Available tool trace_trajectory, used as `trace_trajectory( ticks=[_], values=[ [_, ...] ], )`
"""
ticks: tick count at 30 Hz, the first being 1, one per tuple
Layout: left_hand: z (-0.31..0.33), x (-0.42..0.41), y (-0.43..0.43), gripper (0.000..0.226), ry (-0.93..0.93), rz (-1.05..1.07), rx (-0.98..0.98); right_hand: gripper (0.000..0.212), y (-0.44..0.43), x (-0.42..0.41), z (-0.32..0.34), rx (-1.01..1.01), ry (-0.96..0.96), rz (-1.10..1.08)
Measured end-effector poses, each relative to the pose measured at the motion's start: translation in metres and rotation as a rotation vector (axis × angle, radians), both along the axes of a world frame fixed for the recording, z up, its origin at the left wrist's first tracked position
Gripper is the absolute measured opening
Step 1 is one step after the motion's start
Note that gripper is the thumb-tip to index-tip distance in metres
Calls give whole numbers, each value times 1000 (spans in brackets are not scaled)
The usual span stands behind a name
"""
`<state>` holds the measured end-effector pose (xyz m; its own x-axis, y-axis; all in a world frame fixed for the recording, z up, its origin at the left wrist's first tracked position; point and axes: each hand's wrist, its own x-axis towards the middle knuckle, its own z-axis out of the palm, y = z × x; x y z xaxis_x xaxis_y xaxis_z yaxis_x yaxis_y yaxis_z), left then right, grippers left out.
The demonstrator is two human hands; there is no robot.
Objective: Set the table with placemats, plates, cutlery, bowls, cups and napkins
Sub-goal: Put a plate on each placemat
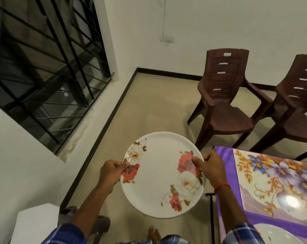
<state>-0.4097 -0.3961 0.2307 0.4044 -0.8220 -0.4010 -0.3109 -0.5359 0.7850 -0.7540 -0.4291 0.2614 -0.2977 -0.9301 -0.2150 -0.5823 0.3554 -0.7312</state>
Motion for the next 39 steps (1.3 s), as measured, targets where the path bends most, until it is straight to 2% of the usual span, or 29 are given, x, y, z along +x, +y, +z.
trace_trajectory(
  ticks=[12, 17, 22, 34, 39],
  values=[
    [6, -12, -149, 25, 95, -159, 15, 35, -86, -11, -7, 79, 3, -148],
    [0, -21, -232, 28, 113, -239, 22, 38, -135, -16, -6, 133, 60, -255],
    [5, -24, -312, 37, 154, -345, 33, 34, -177, -8, 23, 181, 67, -365],
    [16, -78, -431, 40, 293, -612, 59, 39, -193, -16, 42, 226, 80, -661],
    [11, -119, -466, 39, 279, -692, 60, 37, -203, -36, 37, 237, 28, -770]
  ],
)
